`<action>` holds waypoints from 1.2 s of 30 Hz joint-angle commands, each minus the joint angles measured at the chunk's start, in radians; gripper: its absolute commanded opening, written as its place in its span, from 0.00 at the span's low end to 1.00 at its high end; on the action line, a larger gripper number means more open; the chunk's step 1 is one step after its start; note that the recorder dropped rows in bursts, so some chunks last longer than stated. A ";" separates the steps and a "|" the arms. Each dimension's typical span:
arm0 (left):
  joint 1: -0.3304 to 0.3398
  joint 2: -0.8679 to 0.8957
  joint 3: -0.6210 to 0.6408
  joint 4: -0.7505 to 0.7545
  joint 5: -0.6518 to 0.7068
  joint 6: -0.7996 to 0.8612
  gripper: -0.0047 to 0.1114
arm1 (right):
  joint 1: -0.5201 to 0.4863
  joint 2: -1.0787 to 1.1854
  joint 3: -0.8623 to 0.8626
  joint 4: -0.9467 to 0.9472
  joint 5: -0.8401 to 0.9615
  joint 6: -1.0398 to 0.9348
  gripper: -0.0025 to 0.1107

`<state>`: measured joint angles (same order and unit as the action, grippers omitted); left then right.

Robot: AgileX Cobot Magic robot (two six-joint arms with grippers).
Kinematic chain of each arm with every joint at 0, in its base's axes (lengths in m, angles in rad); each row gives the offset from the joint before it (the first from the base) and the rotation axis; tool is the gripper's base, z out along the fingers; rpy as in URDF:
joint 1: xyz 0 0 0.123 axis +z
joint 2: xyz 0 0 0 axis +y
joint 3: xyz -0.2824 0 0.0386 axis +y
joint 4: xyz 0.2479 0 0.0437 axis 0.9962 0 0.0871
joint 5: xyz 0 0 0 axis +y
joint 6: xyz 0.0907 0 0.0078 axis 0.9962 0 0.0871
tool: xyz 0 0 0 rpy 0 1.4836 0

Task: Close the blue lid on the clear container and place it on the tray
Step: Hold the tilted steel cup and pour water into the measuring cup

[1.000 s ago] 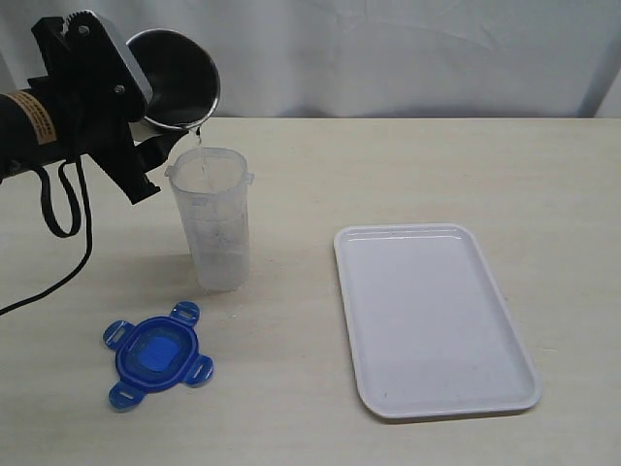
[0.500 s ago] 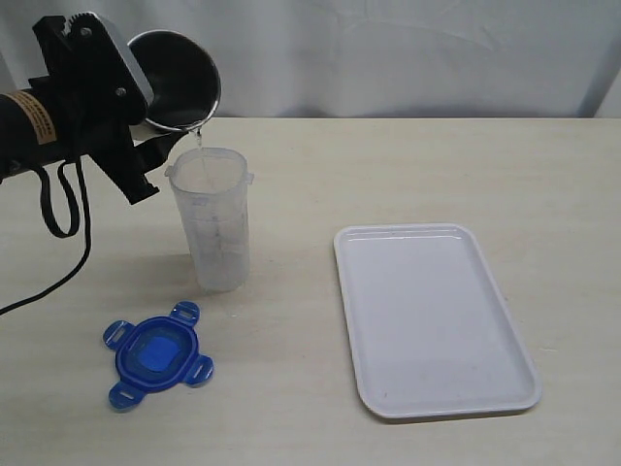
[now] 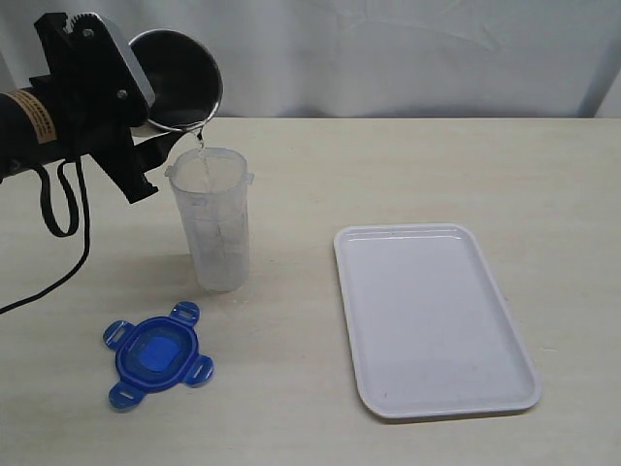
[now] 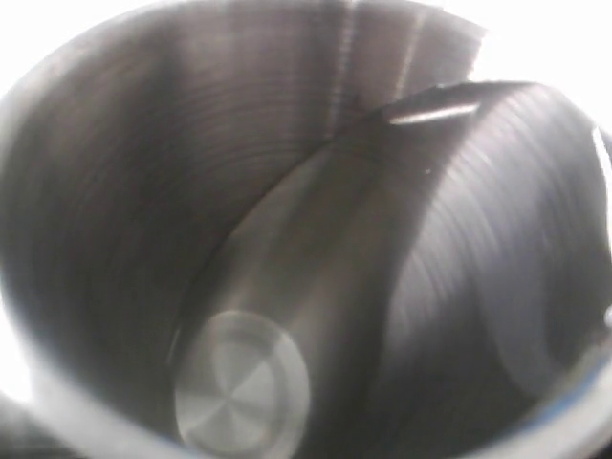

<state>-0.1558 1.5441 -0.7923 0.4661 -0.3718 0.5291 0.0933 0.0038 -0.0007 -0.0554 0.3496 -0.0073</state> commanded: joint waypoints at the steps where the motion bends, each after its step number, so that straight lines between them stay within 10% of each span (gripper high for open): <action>1: -0.002 -0.015 -0.014 -0.015 -0.070 0.024 0.04 | -0.008 -0.004 0.001 0.000 -0.005 -0.003 0.06; 36: 0.022 -0.015 -0.014 -0.037 -0.075 0.024 0.04 | -0.008 -0.004 0.001 0.000 -0.005 -0.003 0.06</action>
<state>-0.1388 1.5441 -0.7923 0.4557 -0.3775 0.5542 0.0933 0.0038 -0.0007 -0.0554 0.3496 -0.0073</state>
